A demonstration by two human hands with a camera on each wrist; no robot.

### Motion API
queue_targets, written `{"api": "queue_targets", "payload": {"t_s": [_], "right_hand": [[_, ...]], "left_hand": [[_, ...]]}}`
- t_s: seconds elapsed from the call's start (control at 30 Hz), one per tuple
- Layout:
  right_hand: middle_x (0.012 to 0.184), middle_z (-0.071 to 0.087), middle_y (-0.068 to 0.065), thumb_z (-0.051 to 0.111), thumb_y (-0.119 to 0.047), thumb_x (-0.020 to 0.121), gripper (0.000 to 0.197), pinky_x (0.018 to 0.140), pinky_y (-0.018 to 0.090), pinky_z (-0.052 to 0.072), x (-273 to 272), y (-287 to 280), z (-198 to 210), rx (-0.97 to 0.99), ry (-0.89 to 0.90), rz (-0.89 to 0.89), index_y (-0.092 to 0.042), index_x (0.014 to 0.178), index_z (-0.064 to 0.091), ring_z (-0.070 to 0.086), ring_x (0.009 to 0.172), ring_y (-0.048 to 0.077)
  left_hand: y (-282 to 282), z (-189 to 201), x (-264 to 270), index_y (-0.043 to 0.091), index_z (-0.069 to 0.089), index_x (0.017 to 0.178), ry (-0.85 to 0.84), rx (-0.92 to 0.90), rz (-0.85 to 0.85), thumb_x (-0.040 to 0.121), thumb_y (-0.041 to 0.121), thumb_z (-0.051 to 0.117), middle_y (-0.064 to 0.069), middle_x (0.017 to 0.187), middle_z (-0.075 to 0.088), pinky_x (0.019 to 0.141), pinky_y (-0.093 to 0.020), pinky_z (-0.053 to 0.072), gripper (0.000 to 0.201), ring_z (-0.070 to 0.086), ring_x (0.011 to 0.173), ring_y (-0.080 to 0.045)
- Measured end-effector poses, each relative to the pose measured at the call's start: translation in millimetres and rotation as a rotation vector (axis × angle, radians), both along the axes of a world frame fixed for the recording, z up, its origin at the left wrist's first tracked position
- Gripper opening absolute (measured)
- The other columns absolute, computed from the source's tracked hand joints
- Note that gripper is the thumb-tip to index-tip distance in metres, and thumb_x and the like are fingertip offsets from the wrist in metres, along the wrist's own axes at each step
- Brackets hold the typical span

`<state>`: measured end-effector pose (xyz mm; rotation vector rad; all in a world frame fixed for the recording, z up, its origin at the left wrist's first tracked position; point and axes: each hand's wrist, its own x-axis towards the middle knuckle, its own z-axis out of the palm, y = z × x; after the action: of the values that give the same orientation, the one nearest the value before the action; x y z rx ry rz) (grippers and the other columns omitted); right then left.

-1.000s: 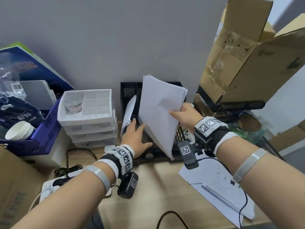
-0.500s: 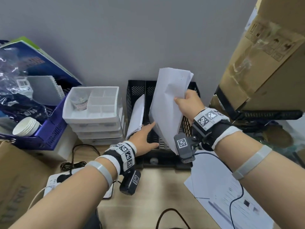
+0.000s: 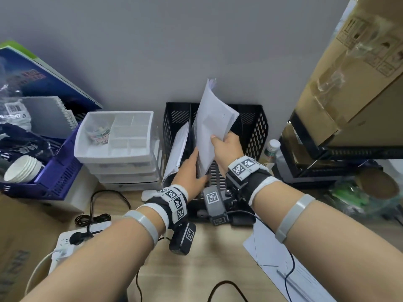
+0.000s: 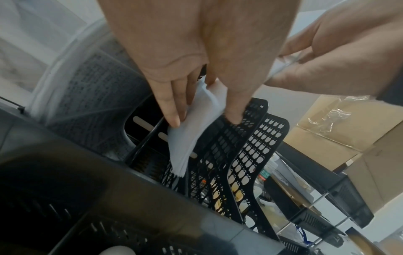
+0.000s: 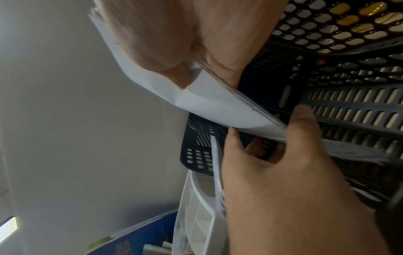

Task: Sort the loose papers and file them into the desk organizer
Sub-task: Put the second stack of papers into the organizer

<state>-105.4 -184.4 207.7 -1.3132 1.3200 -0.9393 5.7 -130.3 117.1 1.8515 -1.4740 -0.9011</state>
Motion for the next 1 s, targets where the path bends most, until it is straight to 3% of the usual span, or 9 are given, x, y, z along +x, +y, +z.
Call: {"api": "queue_targets", "payload": {"t_s": [0.13,0.3,0.4,0.5,0.6,0.73,0.8,0.9,1.0], "right_hand": [[0.114,0.067,0.007,0.050,-0.011,0.097,0.031,0.091,0.033,0.050,4.0,4.6,-16.5,-0.042,0.157,0.183,-0.005,0.126,0.058,0.063,0.107,0.024],[0.125,0.064,0.015,0.045,-0.019,0.097,0.042,0.098,0.042,0.050,8.1,10.5,-40.3,-0.059,0.486,0.402,-0.016,0.139,0.046,0.061,0.113,0.035],[0.125,0.063,0.018,0.046,-0.021,0.096,0.047,0.096,0.042,0.049,9.0,13.2,-52.4,-0.037,0.579,0.494,-0.019,0.142,0.039,0.061,0.112,0.038],[0.122,0.065,0.016,0.051,-0.025,0.094,0.056,0.090,0.040,0.053,9.6,17.9,-62.0,-0.018,0.593,0.555,-0.030,0.146,0.032,0.064,0.104,0.037],[0.113,0.068,0.009,0.054,-0.030,0.094,0.063,0.075,0.031,0.054,4.8,23.1,-72.5,0.003,0.571,0.573,-0.041,0.149,0.026,0.067,0.093,0.030],[0.116,0.069,0.007,0.056,-0.027,0.093,0.059,0.093,0.039,0.054,-12.0,33.9,-84.2,0.004,0.525,0.580,-0.033,0.148,0.036,0.067,0.103,0.025],[0.111,0.070,0.008,0.056,-0.021,0.093,0.050,0.089,0.038,0.056,-26.6,41.5,-91.8,0.047,0.489,0.557,-0.029,0.141,0.046,0.071,0.095,0.024],[0.102,0.073,0.010,0.051,-0.009,0.094,0.035,0.061,0.020,0.053,-57.7,57.8,-100.5,0.185,0.404,0.469,-0.019,0.127,0.061,0.073,0.081,0.026],[0.096,0.074,0.014,0.051,-0.004,0.092,0.029,0.066,0.027,0.058,-101.4,80.7,-117.2,0.292,0.370,0.328,-0.013,0.114,0.068,0.068,0.074,0.024]], "left_hand": [[-0.4,-8.5,-3.7,0.041,0.012,0.155,-0.011,0.070,0.040,0.091,0.018,0.059,0.002,0.149,0.050,0.113,-0.047,0.043,0.083,0.054,0.133,-0.024],[2.2,-13.5,-10.8,0.016,0.038,0.142,-0.182,0.122,0.088,0.096,0.021,0.055,-0.013,0.125,0.062,0.101,-0.047,0.049,0.049,0.061,0.117,-0.035],[5.1,-14.3,-8.9,0.010,0.032,0.150,-0.333,0.272,0.063,0.099,0.018,0.052,-0.022,0.125,0.064,0.096,-0.045,0.048,0.056,0.063,0.114,-0.042],[9.9,-14.9,-2.7,0.003,0.051,0.136,-0.400,0.325,0.058,0.100,0.016,0.047,-0.022,0.127,0.064,0.098,-0.041,0.046,0.039,0.061,0.117,-0.038],[17.4,-16.8,2.7,0.003,0.058,0.129,-0.297,0.210,0.148,0.098,0.016,0.047,-0.020,0.119,0.066,0.098,-0.040,0.049,0.035,0.062,0.112,-0.037],[32.5,-11.6,9.8,0.017,0.067,0.089,-0.081,0.212,0.280,0.090,0.053,0.043,-0.010,0.083,0.074,0.084,-0.042,0.058,0.044,0.072,0.084,-0.036],[38.8,-9.6,5.6,0.014,0.064,0.074,0.132,0.269,0.362,0.088,0.067,0.038,-0.010,0.064,0.071,0.068,-0.041,0.061,0.061,0.073,0.064,-0.036],[48.4,-9.6,-13.9,0.004,0.057,0.058,0.357,0.386,0.315,0.096,0.067,0.032,-0.014,0.049,0.064,0.047,-0.028,0.053,0.078,0.067,0.049,-0.030],[59.6,-21.6,-43.1,0.002,0.059,0.058,0.442,0.457,0.108,0.103,0.054,0.033,-0.014,0.049,0.065,0.044,-0.023,0.050,0.073,0.065,0.044,-0.026]]}}
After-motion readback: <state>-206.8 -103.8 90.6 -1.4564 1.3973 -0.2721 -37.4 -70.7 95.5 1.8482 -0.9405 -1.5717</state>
